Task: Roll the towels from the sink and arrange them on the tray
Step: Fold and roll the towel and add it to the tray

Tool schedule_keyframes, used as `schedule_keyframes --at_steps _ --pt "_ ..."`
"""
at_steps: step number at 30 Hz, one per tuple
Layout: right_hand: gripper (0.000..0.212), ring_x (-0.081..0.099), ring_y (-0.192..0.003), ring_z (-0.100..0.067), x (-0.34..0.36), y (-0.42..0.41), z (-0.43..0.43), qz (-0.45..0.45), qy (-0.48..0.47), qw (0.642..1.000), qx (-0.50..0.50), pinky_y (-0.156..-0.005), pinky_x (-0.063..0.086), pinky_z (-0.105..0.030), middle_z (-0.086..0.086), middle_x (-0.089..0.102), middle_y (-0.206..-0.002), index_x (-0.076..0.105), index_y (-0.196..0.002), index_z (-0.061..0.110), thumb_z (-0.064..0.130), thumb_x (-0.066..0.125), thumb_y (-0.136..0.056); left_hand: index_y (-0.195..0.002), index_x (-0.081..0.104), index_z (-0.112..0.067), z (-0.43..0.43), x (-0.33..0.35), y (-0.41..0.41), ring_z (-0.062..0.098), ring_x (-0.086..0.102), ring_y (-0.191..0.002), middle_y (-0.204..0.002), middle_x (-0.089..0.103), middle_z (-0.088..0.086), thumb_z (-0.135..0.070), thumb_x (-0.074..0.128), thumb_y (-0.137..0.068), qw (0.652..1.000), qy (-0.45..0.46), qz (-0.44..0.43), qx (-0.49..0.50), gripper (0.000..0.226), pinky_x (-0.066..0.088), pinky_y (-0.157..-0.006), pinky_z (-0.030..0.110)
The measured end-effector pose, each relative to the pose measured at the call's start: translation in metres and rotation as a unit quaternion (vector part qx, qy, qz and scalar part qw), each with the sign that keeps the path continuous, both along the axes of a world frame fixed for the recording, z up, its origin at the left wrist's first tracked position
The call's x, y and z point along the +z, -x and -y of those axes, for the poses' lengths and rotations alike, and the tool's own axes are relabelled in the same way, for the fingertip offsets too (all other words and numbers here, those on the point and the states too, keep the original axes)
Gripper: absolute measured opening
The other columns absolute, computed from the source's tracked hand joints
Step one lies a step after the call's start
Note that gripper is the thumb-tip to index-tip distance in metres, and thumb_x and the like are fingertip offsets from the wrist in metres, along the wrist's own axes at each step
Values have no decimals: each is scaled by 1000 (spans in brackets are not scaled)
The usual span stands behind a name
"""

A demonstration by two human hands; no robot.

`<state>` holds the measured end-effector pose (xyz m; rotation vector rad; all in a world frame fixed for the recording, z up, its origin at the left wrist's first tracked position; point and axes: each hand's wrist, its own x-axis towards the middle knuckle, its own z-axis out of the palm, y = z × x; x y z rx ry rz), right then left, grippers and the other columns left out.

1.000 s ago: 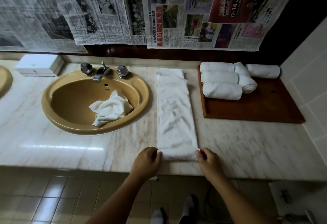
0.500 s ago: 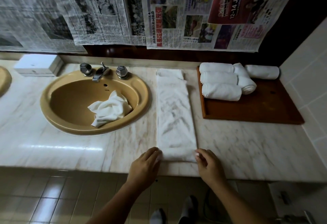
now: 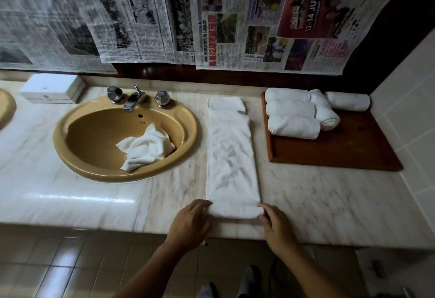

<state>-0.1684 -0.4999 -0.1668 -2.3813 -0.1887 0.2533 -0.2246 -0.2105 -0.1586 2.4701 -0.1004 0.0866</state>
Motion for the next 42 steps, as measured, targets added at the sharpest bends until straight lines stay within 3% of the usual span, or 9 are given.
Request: schedule_keyframes --at_steps 5,9,13,17,22,26,32,36,42 --pt "31 52 -109 -12 3 -4 -7 -26 16 999 -28 -93 40 -24 0 61 -124 59 -134 17 22 49 -104 -129 53 -35 5 1 2 0 58 -100 -117 59 -18 -43 56 -97 997 69 -22 27 32 54 -84 32" --pt "27 56 -103 -17 6 -9 -11 -42 31 997 -48 -88 44 -30 0 61 -112 62 -123 15 27 44 -106 -126 58 -34 5 -2 -3 0 59 -98 -112 60 -18 -51 50 -100 993 94 -50 49 32 55 -83 32" --pt "19 62 -91 -21 10 -15 -19 -47 7 995 -92 -74 42 -28 7 59 -90 67 -99 21 32 52 -103 -107 63 -26 8 -2 -13 5 57 -85 -95 60 -11 -49 47 -100 991 87 -64 84 29 53 -76 41" --pt "10 57 -76 -4 26 -14 -24 -14 -45 990 -133 -59 38 -17 10 61 -85 55 -93 30 29 63 -97 -109 60 -27 12 1 -20 5 58 -85 -101 56 -9 -45 58 -97 982 100 -87 136 23 55 -76 32" --pt "13 63 -84 -9 16 -12 -18 73 -52 993 -79 -72 43 -5 6 66 -91 71 -98 18 7 69 -93 -107 59 -30 11 0 -16 3 57 -89 -112 49 -14 -28 67 -95 989 111 2 95 14 56 -70 31" --pt "21 64 -91 -2 14 -7 -8 61 -59 995 -46 -74 49 -9 9 67 -100 72 -113 19 20 71 -93 -108 66 -20 12 -4 -12 10 60 -97 -119 56 -9 -7 69 -92 995 45 61 57 21 57 -73 31" --pt "63 57 -111 -3 15 -1 0 -31 -15 999 17 -85 50 -12 16 53 -125 50 -139 37 14 76 -87 -120 66 -21 7 -5 5 13 65 -107 -135 60 -3 -23 74 -90 997 -17 77 6 31 59 -83 27" --pt "59 51 -118 -9 16 -4 -6 -21 12 1000 11 -94 44 -22 6 54 -133 49 -143 29 9 69 -91 -130 58 -21 2 -5 0 20 66 -104 -138 56 -2 -28 80 -83 995 -74 58 -23 52 60 -79 33" --pt "51 49 -129 -14 22 -16 -8 -76 -15 997 -3 -99 39 -22 4 52 -140 49 -144 27 11 63 -97 -133 56 -23 -6 1 -20 23 65 -109 -134 61 -3 -30 68 -91 997 -57 38 -24 44 59 -84 38"
